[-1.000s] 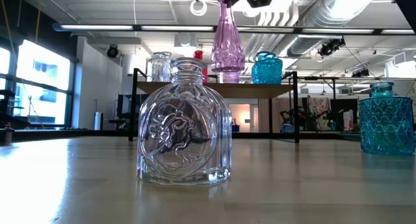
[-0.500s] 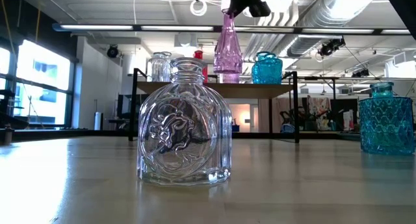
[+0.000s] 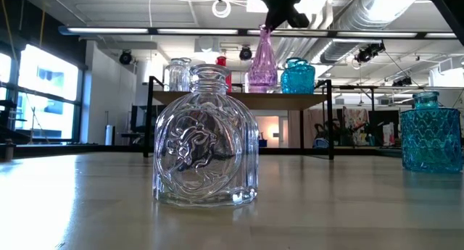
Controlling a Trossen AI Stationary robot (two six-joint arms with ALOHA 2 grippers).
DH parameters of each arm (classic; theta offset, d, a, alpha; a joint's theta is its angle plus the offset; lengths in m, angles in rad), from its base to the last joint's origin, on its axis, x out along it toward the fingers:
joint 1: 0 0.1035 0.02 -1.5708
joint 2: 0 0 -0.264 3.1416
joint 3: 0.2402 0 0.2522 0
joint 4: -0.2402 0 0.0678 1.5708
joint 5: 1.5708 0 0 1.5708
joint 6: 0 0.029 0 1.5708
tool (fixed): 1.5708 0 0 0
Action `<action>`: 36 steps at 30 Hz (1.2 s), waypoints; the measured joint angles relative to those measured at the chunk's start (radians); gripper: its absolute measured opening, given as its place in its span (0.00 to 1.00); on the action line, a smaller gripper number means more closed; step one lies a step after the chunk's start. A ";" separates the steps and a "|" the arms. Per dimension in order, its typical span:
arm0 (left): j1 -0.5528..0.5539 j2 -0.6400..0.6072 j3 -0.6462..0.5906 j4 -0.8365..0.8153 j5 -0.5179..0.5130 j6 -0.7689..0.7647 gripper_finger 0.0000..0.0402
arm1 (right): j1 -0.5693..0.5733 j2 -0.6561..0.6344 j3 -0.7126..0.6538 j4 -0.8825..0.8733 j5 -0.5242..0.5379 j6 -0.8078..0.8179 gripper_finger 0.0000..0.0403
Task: Sort vases onto shelf
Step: Put the right pink vase on the shelf aligned with the other pink vase
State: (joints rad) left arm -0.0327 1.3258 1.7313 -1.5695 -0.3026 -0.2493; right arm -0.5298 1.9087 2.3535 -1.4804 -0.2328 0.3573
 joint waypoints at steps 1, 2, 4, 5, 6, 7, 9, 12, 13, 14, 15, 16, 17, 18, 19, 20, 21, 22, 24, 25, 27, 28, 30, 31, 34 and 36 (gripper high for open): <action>0.008 0.000 0.000 0.001 0.000 0.000 0.23 | -0.007 0.000 0.000 0.001 0.000 -0.002 0.00; 0.016 0.000 0.000 0.001 0.000 0.000 0.23 | -0.014 0.000 0.000 0.003 0.000 -0.011 0.00; 0.031 0.000 0.000 0.003 0.000 0.000 0.23 | -0.021 0.000 0.000 0.008 0.000 -0.024 0.00; 0.038 0.000 0.000 0.004 0.000 0.000 0.23 | -0.023 0.001 0.000 0.008 -0.001 -0.026 0.00; 0.045 0.000 0.000 0.004 0.000 0.000 0.23 | -0.024 0.002 0.000 0.007 -0.003 -0.031 0.00; 0.053 0.000 0.000 0.004 0.000 0.000 0.23 | -0.027 0.003 0.000 0.007 -0.006 -0.041 0.00; 0.065 0.000 0.000 0.004 0.000 0.000 0.23 | -0.027 0.007 0.000 0.010 -0.009 -0.048 0.00; 0.083 0.000 0.000 0.004 0.000 0.000 0.23 | -0.027 0.009 0.000 0.010 -0.011 -0.051 0.00; 0.089 0.000 0.000 0.005 0.000 0.000 0.23 | -0.026 0.009 0.000 0.011 -0.011 -0.052 0.00; 0.095 0.000 0.000 0.006 0.000 0.000 0.23 | -0.026 0.009 0.000 0.012 -0.011 -0.052 0.00; 0.100 0.000 0.000 0.008 0.000 0.000 0.23 | -0.026 0.009 0.000 0.013 -0.011 -0.052 0.00; 0.104 0.000 0.000 0.012 0.000 0.000 0.23 | -0.026 0.009 0.000 0.013 -0.011 -0.052 0.00; 0.108 0.000 0.000 0.019 0.000 0.000 0.23 | -0.026 0.009 0.000 0.014 -0.010 -0.052 0.00; 0.111 0.000 0.000 0.026 0.000 0.000 0.23 | -0.026 0.009 0.000 0.017 -0.010 -0.052 0.00; 0.113 0.000 0.000 0.030 0.000 0.000 0.23 | -0.026 0.009 0.000 0.020 -0.010 -0.051 0.00; 0.116 0.000 0.000 0.032 0.000 0.000 0.23 | -0.025 0.009 0.000 0.023 -0.010 -0.051 0.00; 0.118 0.000 0.000 0.035 0.000 0.000 0.23 | -0.022 0.010 0.000 0.025 -0.009 -0.052 0.00; 0.119 0.000 0.000 0.040 0.000 0.000 0.23 | -0.018 0.013 0.000 0.027 -0.004 -0.052 0.00; 0.119 0.000 0.000 0.048 0.000 0.000 0.23 | -0.012 0.018 0.000 0.026 0.000 -0.052 0.00; 0.119 0.000 0.000 0.050 0.000 0.000 0.23 | -0.007 0.023 0.000 0.028 0.000 -0.052 0.00; 0.119 0.000 0.000 0.050 0.001 0.000 0.23 | 0.000 0.029 0.000 0.031 0.003 -0.053 0.00; 0.118 0.000 0.000 0.050 0.002 0.000 0.23 | 0.001 0.030 0.000 0.031 0.008 -0.055 0.00; 0.118 0.000 0.000 0.050 0.002 -0.001 0.23 | 0.001 0.032 0.000 0.030 0.016 -0.055 0.00; 0.118 0.000 0.000 0.050 0.002 -0.001 0.23 | 0.001 0.033 0.000 0.028 0.018 -0.055 0.00; 0.118 0.000 0.000 0.049 0.003 -0.001 0.23 | 0.000 0.037 0.000 0.026 0.028 -0.053 0.00; 0.118 0.000 0.000 0.049 0.003 -0.001 0.23 | 0.000 0.038 0.000 0.028 0.030 -0.052 0.00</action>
State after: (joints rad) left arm 0.0853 1.3258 1.7309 -1.5204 -0.2996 -0.2501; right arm -0.5301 1.9462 2.3531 -1.4528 -0.2024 0.3050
